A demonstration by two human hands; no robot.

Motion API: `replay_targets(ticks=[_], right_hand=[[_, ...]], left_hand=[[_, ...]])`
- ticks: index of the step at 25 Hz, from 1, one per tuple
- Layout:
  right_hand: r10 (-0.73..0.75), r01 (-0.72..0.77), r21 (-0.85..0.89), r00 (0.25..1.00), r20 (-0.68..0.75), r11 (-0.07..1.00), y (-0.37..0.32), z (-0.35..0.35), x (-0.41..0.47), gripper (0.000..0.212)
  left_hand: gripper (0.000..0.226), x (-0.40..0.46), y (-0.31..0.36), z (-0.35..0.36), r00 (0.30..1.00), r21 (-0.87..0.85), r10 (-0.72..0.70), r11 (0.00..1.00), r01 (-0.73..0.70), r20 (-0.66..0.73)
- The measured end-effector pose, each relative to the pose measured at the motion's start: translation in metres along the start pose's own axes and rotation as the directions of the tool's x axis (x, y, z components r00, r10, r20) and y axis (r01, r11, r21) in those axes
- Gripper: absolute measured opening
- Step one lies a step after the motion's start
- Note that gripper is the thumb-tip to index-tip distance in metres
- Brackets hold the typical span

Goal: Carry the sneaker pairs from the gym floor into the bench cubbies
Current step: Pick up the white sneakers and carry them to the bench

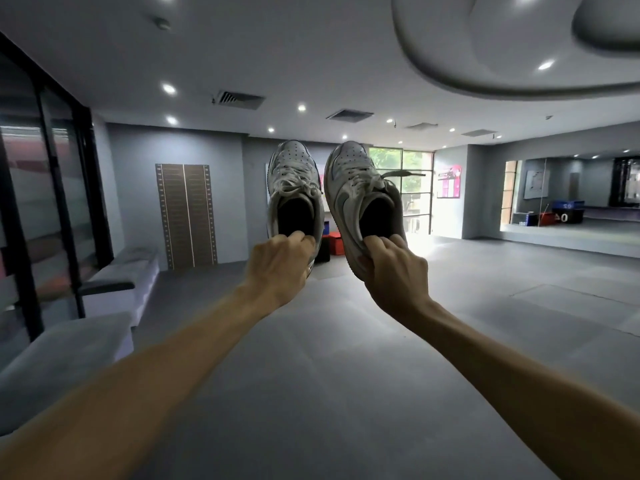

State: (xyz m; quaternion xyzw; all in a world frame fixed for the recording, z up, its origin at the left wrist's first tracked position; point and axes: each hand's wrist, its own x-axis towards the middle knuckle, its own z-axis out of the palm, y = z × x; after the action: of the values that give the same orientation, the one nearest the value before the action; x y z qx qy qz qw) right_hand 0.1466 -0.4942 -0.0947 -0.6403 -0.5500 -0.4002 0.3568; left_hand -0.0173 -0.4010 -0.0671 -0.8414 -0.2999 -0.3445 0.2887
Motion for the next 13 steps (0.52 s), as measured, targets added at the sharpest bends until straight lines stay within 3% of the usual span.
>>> replay_targets(ticks=[13], right_hand=[[-0.003, 0.003, 0.100, 1.000, -0.010, 0.995, 0.130, 0.391, 0.178, 0.014]], left_hand=[[0.018, 0.212, -0.115, 0.336, 0.997, 0.068, -0.044, 0.997, 0.040, 0.062]])
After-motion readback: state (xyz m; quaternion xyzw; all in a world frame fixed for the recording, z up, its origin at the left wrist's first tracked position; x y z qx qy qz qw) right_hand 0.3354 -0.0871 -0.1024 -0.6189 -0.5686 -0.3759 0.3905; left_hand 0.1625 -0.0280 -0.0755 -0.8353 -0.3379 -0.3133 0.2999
